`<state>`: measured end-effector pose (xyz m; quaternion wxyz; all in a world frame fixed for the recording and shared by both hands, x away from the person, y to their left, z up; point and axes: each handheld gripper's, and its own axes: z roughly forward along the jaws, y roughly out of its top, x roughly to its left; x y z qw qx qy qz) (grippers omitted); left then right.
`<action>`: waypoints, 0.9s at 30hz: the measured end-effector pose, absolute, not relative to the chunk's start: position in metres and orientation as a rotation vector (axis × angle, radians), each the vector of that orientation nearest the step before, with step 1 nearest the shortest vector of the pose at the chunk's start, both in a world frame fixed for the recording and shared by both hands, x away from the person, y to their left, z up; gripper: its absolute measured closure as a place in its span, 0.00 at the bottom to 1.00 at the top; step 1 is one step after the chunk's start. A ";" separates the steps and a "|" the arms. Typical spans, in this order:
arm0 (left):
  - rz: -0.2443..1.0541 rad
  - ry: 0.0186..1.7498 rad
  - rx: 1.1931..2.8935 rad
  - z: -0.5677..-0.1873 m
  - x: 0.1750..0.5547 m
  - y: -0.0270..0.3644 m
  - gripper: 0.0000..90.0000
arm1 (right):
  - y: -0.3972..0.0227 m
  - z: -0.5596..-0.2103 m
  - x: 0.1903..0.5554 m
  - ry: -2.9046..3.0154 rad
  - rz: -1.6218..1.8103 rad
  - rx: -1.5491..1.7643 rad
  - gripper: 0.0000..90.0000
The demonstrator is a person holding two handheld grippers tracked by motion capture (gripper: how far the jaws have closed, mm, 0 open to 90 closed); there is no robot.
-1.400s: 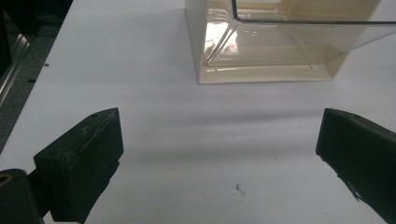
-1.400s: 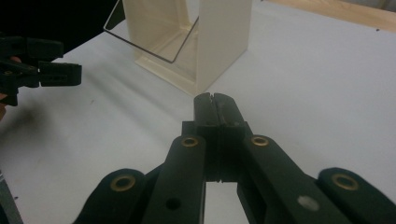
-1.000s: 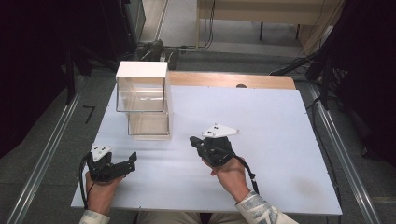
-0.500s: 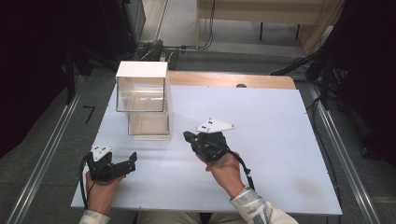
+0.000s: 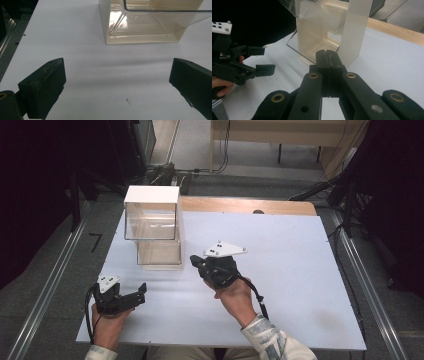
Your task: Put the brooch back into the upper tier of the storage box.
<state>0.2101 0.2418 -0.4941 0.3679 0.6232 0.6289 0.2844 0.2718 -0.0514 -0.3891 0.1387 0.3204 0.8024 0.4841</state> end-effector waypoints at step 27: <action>0.731 1.615 1.599 -0.494 0.210 0.242 0.02 | -0.038 -0.372 0.280 2.300 1.448 0.900 0.97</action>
